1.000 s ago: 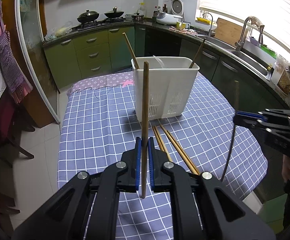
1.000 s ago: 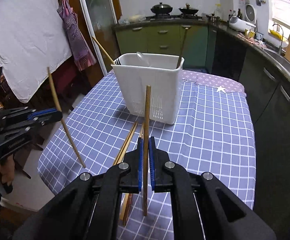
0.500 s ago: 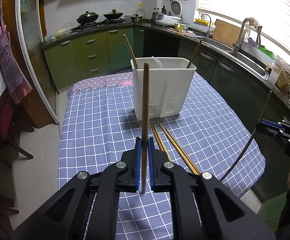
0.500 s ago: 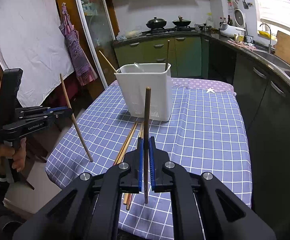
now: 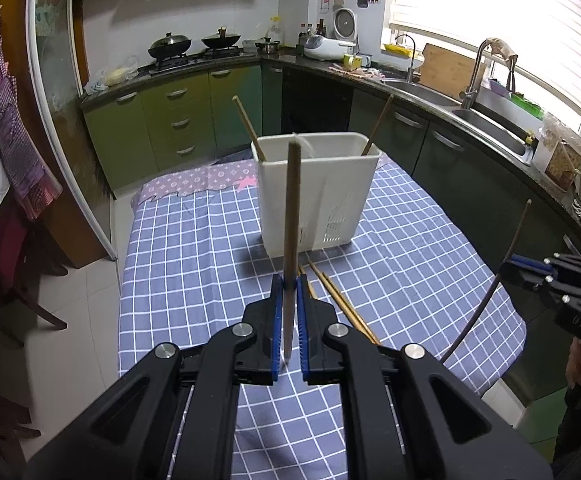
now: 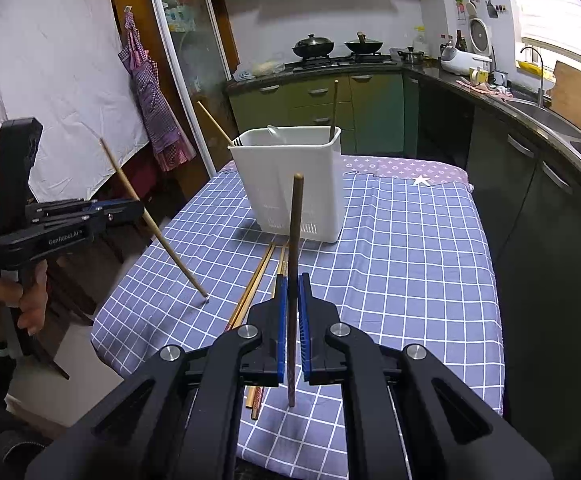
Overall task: Organize utensils
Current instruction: 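Carry the upright chopstick toward the holder with the left tool while the right tool lifts another, then lower the chopstick into the holder and open the left tool while the right tool carries its chopstick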
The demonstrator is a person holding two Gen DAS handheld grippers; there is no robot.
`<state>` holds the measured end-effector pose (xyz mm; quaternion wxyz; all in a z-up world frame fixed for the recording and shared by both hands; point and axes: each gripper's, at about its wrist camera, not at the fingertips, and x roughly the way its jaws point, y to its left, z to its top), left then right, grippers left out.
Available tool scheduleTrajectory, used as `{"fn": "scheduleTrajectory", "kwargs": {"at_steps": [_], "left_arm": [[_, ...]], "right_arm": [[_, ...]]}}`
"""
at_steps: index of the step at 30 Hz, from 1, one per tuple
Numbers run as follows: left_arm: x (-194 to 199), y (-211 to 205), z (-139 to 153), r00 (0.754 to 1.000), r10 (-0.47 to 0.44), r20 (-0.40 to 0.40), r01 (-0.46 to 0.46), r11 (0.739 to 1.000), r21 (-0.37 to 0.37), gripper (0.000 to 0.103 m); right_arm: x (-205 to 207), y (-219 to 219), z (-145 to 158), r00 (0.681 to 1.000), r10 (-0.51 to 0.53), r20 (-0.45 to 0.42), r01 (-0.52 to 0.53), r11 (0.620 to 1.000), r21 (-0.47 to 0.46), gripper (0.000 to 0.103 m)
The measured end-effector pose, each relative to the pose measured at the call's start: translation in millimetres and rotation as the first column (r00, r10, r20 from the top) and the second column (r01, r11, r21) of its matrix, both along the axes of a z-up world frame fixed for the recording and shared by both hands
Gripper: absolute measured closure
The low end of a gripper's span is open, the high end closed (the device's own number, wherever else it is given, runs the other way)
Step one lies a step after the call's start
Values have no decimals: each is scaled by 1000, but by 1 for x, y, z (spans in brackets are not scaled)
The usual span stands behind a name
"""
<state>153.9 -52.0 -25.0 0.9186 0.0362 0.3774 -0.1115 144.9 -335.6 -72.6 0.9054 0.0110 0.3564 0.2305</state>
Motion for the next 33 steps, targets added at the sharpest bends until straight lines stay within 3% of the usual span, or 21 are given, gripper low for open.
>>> {"fn": "scheduleTrajectory", "kwargs": {"at_steps": [9, 23, 28, 33], "left_arm": [[11, -13, 42, 998, -31, 49, 31, 1000, 2, 96], [68, -33, 149, 960, -3, 282, 15, 999, -38, 96], [98, -38, 148, 948, 29, 317, -18, 999, -36, 96], [129, -35, 115, 966, 52, 255, -45, 998, -31, 96]], "right_arm": [[2, -3, 1, 1000, 3, -5, -3, 1000, 2, 96], [5, -8, 0, 1000, 8, -4, -8, 1000, 18, 96], [5, -9, -1, 1000, 11, -4, -11, 1000, 26, 96], [4, -9, -1, 1000, 11, -7, -11, 999, 31, 96]]}}
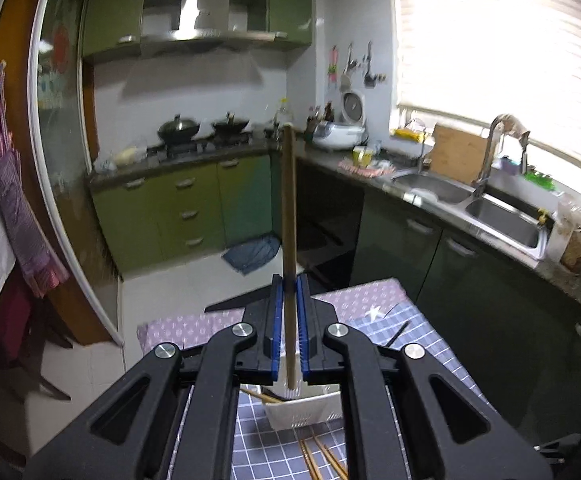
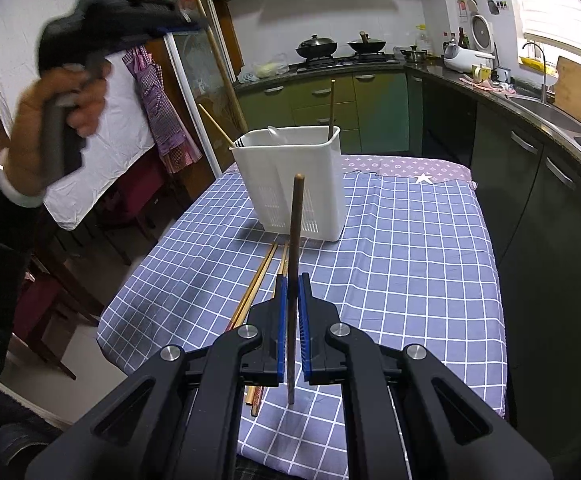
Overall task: Organize utensils
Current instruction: 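Lower the chopstick into the holder and open the left tool while the right tool carries its chopstick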
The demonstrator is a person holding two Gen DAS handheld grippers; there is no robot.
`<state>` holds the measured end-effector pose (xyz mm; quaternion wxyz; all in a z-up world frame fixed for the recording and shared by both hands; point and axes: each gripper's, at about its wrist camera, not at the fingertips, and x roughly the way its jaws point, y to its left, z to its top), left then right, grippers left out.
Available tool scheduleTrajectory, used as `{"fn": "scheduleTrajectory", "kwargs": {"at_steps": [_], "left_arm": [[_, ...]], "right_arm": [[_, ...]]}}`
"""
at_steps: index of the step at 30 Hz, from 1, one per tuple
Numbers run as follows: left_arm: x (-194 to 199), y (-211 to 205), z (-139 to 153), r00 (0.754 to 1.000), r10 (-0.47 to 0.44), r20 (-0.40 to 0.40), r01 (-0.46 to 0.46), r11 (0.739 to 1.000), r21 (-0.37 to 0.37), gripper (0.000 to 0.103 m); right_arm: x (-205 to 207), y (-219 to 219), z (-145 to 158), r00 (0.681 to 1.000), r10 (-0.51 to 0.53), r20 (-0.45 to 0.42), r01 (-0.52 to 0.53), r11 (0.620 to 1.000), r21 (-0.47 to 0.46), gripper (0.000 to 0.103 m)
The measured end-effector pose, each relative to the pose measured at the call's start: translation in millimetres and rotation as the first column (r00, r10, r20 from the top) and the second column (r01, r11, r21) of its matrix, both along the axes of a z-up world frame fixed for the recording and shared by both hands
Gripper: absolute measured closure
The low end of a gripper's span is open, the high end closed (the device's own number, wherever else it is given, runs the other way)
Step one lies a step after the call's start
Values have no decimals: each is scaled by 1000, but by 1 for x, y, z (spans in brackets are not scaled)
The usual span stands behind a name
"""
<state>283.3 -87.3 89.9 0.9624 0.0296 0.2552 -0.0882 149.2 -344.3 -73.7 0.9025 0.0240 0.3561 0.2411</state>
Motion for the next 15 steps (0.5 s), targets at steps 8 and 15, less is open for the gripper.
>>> {"fn": "scheduleTrajectory", "kwargs": {"at_steps": [8, 15], "left_arm": [[10, 15, -39, 997, 22, -81, -20, 1000, 21, 96], [-22, 39, -33, 997, 24, -77, -28, 999, -41, 96]], "right_arm": [[7, -1, 12, 1000, 17, 1, -17, 999, 34, 96], [27, 7, 78, 992, 10, 123, -23, 995, 99, 96]]}}
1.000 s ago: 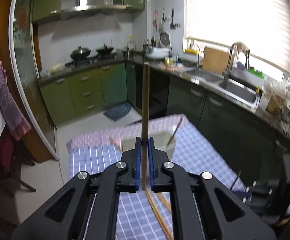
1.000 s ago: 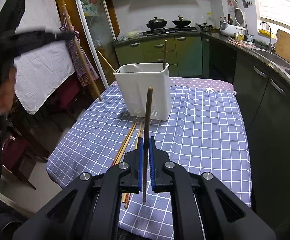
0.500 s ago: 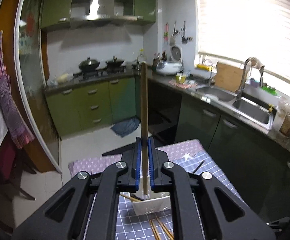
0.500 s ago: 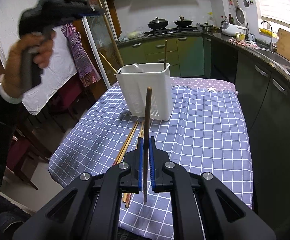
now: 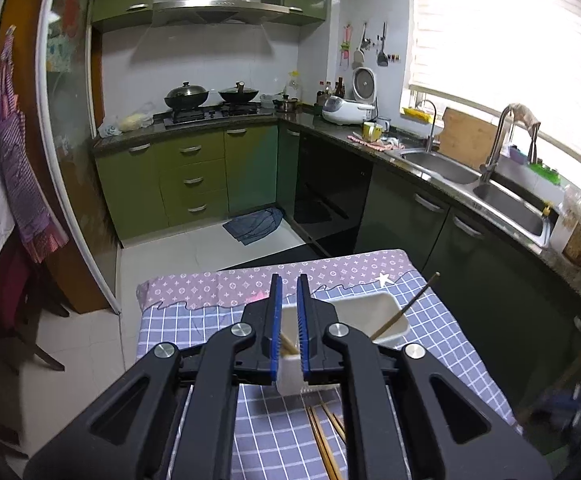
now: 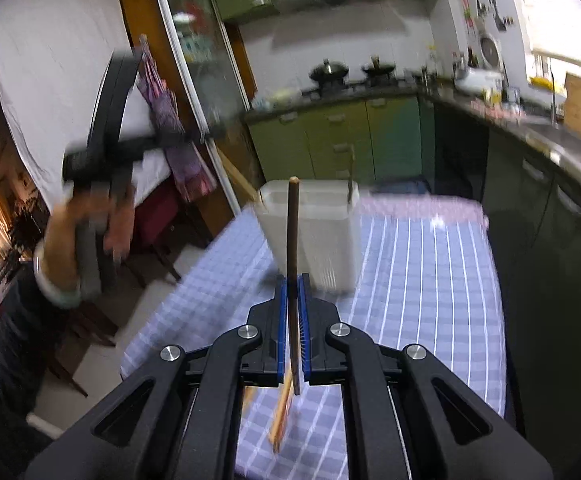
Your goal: Organize utensils
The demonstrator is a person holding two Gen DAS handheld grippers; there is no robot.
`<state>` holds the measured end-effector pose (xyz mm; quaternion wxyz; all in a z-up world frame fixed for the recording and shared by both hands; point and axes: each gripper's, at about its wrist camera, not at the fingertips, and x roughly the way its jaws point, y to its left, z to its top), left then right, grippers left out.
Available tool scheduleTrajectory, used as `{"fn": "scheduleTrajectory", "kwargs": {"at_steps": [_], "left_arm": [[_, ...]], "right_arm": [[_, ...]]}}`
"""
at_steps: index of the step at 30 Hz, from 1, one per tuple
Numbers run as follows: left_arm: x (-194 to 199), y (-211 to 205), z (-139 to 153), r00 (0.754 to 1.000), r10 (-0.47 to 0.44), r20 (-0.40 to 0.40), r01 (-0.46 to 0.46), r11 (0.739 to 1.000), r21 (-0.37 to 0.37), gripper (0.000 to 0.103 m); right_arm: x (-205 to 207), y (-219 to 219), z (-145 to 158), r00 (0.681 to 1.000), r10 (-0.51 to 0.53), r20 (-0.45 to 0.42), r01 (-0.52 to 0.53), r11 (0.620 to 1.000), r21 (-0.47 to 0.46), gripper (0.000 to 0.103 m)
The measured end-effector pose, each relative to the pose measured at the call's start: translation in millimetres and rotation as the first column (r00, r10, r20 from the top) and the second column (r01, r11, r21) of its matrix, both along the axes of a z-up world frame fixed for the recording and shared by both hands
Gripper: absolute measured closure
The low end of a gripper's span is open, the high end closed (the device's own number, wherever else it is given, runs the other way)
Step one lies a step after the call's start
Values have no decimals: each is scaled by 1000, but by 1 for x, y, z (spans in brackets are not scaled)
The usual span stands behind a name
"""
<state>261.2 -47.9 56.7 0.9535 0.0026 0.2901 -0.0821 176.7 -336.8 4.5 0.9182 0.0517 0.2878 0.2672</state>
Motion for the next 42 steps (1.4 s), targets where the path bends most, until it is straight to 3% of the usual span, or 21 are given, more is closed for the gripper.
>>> {"fn": "scheduleTrajectory", "kwargs": {"at_steps": [5, 9, 13, 20, 24, 28, 32, 35, 37, 42], "left_arm": [[-32, 17, -11, 999, 0, -35, -1, 1000, -24, 93], [-51, 23, -24, 997, -13, -78, 12, 1000, -20, 93], [-64, 30, -35, 993, -25, -115, 23, 999, -23, 93], [-67, 37, -52, 984, -36, -174, 32, 999, -27, 93], [-66, 37, -63, 977, -46, -210, 42, 999, -26, 88], [-62, 27, -77, 961, -61, -268, 54, 998, -34, 87], [-55, 15, -105, 924, -83, -373, 72, 996, -44, 87], [-47, 2, -137, 870, -95, -484, 78, 995, -56, 87], [-42, -4, -153, 841, -98, -532, 77, 995, -61, 86], [-29, -22, -190, 773, -93, -627, 67, 996, -66, 87]], "right_arm": [[27, 7, 64, 986, -76, 149, 61, 993, 100, 96], [61, 20, 88, 967, -154, 202, 132, 984, 120, 96], [102, 39, 81, 959, -207, 194, 200, 978, 56, 96], [159, 62, 32, 975, -208, 83, 211, 977, -38, 96], [156, 58, 35, 974, -203, 100, 207, 978, -33, 95], [120, 50, 48, 975, -171, 138, 172, 985, 4, 94], [63, 39, 44, 983, -104, 152, 104, 995, 7, 88], [26, 30, 25, 991, -47, 128, 50, 998, -24, 84], [7, 23, 1, 996, -21, 89, 28, 997, -71, 75], [-6, 13, -65, 998, -36, -48, 28, 987, -161, 74]]}}
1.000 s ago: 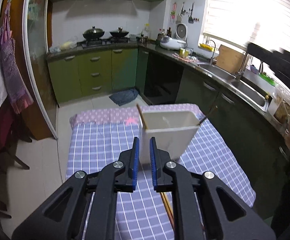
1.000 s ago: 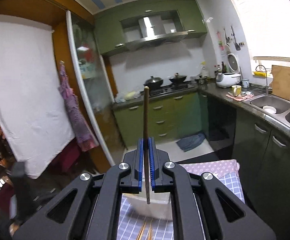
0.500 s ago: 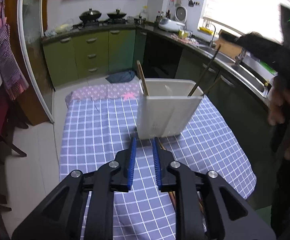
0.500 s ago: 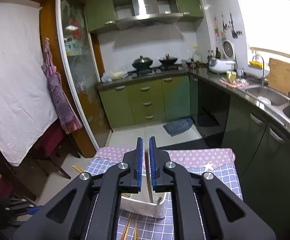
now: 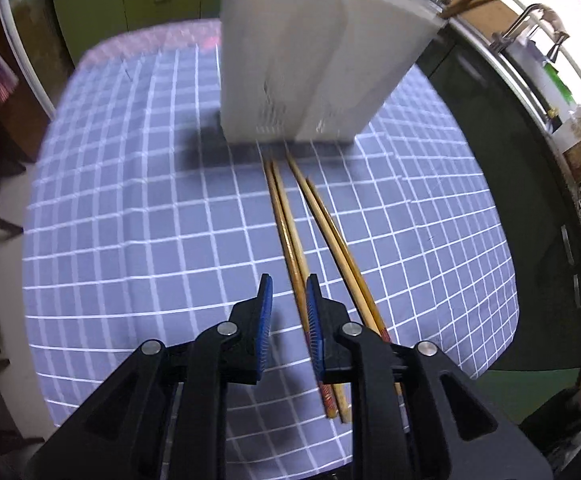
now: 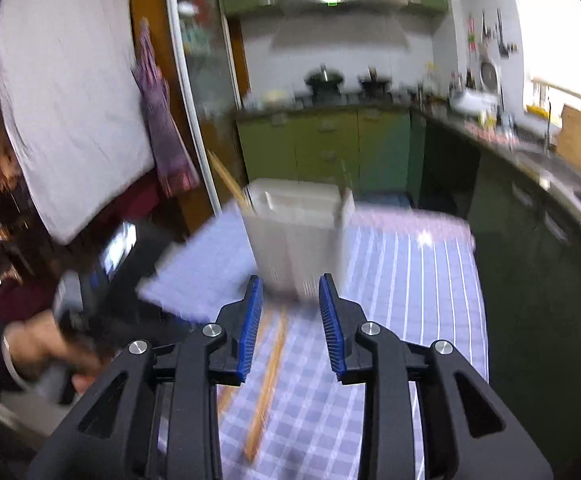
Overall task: Organize utensils
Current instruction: 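Grasp and lift a wooden chopstick with the left tool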
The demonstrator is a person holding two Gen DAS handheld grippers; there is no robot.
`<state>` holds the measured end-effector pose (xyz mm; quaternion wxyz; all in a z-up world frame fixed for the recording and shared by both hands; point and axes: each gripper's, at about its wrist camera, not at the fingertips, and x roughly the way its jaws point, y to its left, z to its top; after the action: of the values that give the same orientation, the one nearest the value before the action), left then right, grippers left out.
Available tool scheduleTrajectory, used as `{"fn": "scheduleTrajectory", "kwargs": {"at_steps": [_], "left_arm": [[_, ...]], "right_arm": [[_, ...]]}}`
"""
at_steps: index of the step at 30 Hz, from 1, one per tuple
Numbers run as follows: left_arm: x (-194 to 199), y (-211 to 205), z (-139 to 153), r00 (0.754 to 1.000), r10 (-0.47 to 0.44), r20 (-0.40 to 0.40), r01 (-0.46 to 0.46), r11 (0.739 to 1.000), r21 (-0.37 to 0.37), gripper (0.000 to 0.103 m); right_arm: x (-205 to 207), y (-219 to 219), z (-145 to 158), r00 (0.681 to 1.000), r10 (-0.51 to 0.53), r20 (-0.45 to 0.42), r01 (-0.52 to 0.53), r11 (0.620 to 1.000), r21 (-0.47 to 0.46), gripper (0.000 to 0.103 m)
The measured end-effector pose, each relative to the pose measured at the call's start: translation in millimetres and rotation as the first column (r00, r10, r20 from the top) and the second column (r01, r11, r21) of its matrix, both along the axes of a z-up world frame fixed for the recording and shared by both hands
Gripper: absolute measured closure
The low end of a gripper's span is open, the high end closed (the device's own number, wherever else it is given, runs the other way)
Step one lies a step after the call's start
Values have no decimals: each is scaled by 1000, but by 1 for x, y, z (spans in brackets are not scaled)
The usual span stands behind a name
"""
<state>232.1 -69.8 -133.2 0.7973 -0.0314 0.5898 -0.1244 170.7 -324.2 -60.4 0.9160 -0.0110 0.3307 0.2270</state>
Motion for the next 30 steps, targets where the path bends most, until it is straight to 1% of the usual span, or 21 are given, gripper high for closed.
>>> {"fn": "scheduleTrajectory", "kwargs": {"at_steps": [3, 6, 8, 10, 12, 15, 17, 20, 22, 27, 29, 30], "left_arm": [[10, -8, -13, 999, 17, -29, -16, 1000, 14, 87], [18, -15, -23, 998, 34, -49, -32, 999, 39, 87], [22, -18, -28, 997, 43, -57, -39, 997, 62, 87], [26, -20, -33, 997, 51, -65, -46, 996, 81, 87], [29, -23, -38, 996, 57, -74, -49, 994, 96, 87], [33, -29, -43, 994, 56, -90, -47, 994, 101, 87], [36, -34, -45, 995, 55, -87, -45, 992, 114, 86], [43, -37, -48, 994, 67, -89, -54, 989, 136, 86], [46, -36, -51, 992, 74, -99, -59, 987, 148, 87], [49, -40, -53, 995, 65, -81, -50, 982, 180, 87], [48, -44, -53, 995, 58, -76, -43, 982, 186, 88], [48, -42, -53, 996, 55, -75, -41, 983, 179, 94]], "right_arm": [[3, -9, -33, 997, -25, -71, 24, 1000, -13, 74], [3, -18, -55, 993, -35, -109, 34, 999, -13, 74], [3, -22, -63, 991, -35, -128, 35, 999, -2, 74], [4, -25, -66, 990, -37, -133, 37, 999, -2, 74], [10, -27, -62, 989, -38, -140, 39, 999, 4, 74], [16, -30, -62, 988, -41, -150, 42, 999, 7, 74], [18, -32, -63, 987, -43, -155, 45, 999, 8, 74], [16, -32, -62, 986, -39, -159, 41, 999, 8, 74], [15, -31, -61, 987, -38, -159, 40, 999, 7, 72], [16, -28, -60, 986, -34, -160, 35, 999, -1, 72], [16, -24, -59, 987, -27, -160, 27, 1000, -3, 72], [15, -23, -60, 987, -24, -161, 24, 1000, -4, 72]]}}
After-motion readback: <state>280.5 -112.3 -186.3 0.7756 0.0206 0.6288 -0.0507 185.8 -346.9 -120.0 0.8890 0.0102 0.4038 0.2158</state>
